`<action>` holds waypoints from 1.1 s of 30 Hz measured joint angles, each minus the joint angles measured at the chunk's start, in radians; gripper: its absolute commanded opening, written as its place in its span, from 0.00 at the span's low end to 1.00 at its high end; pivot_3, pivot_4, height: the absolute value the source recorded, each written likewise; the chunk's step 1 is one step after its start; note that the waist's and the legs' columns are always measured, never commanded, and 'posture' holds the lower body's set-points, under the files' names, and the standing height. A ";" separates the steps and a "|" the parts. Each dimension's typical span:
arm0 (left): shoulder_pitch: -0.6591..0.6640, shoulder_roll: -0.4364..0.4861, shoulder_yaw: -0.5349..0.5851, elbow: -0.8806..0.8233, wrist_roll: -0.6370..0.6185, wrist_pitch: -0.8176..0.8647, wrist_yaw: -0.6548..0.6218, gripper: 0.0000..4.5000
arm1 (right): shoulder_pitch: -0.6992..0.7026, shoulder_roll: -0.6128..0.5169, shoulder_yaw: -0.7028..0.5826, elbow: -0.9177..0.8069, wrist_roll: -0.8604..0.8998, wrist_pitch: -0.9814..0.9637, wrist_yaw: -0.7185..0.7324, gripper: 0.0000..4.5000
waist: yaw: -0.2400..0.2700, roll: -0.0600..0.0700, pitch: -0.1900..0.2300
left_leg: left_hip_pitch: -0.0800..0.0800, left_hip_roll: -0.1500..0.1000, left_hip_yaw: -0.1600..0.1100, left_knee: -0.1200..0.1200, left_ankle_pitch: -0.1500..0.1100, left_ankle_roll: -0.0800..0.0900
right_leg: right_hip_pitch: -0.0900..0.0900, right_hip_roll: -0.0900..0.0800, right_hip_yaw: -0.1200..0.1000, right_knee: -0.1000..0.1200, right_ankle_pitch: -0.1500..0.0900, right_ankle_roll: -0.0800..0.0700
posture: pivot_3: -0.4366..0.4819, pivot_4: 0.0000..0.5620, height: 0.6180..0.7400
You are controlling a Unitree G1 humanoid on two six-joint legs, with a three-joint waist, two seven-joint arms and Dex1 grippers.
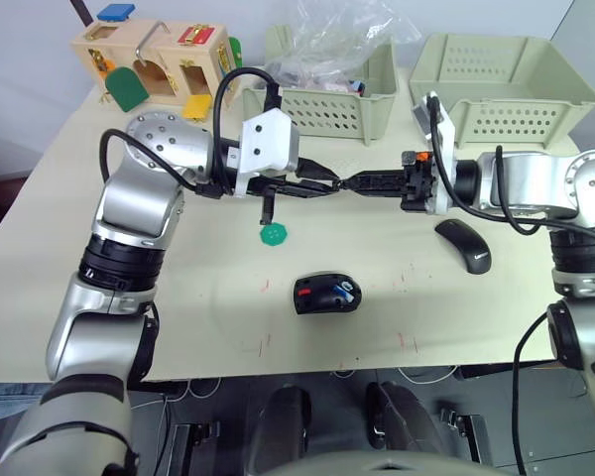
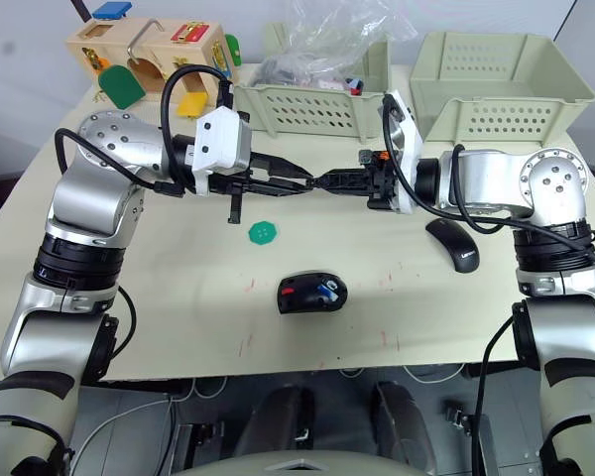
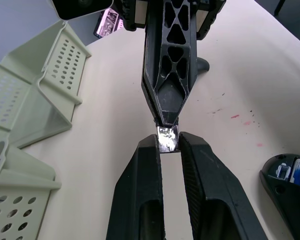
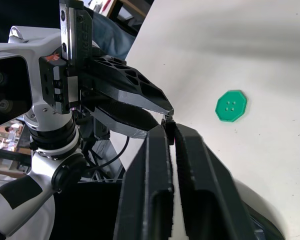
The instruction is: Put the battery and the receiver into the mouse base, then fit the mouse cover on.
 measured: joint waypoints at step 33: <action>0.410 0.099 0.126 -0.282 -0.242 0.411 0.078 0.98 | -0.182 -0.312 0.160 -0.117 -0.050 0.242 0.160 0.00 | -0.001 0.004 0.003 | 0.000 0.000 0.001 -0.001 0.000 0.000 | -0.002 0.000 0.002 0.000 0.000 0.000 | 0.48 0.27 1.00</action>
